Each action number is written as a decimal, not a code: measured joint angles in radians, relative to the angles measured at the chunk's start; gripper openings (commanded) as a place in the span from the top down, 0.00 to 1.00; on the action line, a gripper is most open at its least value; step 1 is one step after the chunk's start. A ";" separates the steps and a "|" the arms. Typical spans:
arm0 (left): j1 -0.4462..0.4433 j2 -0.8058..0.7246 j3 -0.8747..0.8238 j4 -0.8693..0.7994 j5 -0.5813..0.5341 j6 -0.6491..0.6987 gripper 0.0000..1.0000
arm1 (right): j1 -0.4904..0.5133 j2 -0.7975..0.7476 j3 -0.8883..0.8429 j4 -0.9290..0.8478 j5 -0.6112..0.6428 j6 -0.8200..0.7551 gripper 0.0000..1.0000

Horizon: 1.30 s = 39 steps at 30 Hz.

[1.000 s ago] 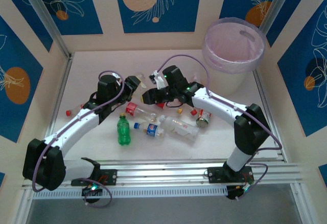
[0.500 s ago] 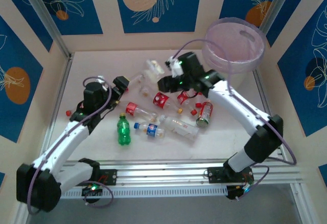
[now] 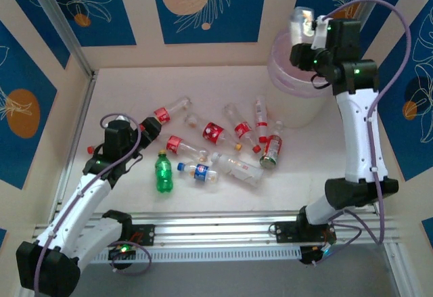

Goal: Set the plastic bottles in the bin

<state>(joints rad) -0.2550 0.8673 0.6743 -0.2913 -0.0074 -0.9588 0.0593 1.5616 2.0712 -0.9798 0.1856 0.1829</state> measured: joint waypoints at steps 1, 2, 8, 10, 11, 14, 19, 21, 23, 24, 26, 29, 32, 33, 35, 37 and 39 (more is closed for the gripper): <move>0.003 -0.004 -0.002 -0.010 -0.002 0.000 0.03 | -0.026 0.024 0.016 -0.008 0.002 -0.003 0.77; 0.008 -0.010 -0.003 -0.016 -0.002 0.001 0.04 | -0.051 0.051 0.030 -0.016 0.003 -0.008 0.77; 0.039 -0.027 -0.009 -0.039 -0.001 0.019 0.05 | -0.139 0.223 0.090 -0.070 -0.007 -0.027 0.77; 0.042 -0.027 -0.014 -0.040 -0.002 0.019 0.06 | -0.153 0.271 0.110 -0.079 -0.011 -0.037 0.79; 0.042 -0.028 -0.018 -0.040 -0.002 0.019 0.06 | -0.159 0.294 0.121 -0.084 -0.015 -0.042 0.80; 0.043 -0.028 -0.031 -0.039 -0.001 0.018 0.07 | -0.176 0.358 0.157 -0.092 -0.039 -0.050 0.80; 0.043 -0.024 -0.040 -0.039 -0.001 0.014 0.07 | -0.175 0.423 0.172 -0.097 -0.056 -0.057 0.79; 0.043 -0.018 -0.040 -0.038 -0.001 0.014 0.07 | -0.170 0.431 0.150 -0.095 -0.060 -0.058 0.80; 0.043 -0.014 -0.040 -0.037 -0.002 0.014 0.07 | -0.167 0.441 0.140 -0.093 -0.062 -0.060 0.80; 0.043 -0.014 -0.040 -0.038 -0.002 0.014 0.07 | -0.164 0.449 0.138 -0.091 -0.062 -0.060 0.80; 0.043 -0.014 -0.040 -0.038 -0.002 0.014 0.07 | -0.159 0.468 0.138 -0.089 -0.062 -0.063 0.79; 0.043 -0.014 -0.044 -0.038 -0.002 0.014 0.07 | -0.153 0.499 0.137 -0.084 -0.061 -0.070 0.78; 0.043 -0.014 -0.049 -0.039 -0.002 0.012 0.06 | -0.151 0.531 0.128 -0.080 -0.061 -0.075 0.76; 0.043 -0.014 -0.050 -0.039 -0.003 0.010 0.07 | -0.151 0.540 0.125 -0.080 -0.060 -0.076 0.75; 0.043 -0.014 -0.051 -0.039 -0.003 0.006 0.06 | -0.151 0.559 0.123 -0.078 -0.058 -0.079 0.73; 0.044 -0.015 -0.052 -0.039 -0.006 0.006 0.06 | -0.151 0.573 0.116 -0.076 -0.058 -0.079 0.72; 0.043 -0.015 -0.054 -0.039 -0.012 0.002 0.06 | -0.151 0.583 0.106 -0.075 -0.058 -0.079 0.71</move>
<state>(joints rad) -0.2115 0.8520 0.6205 -0.3302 -0.0196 -0.9569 -0.0917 2.1445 2.1777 -1.0550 0.1272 0.1043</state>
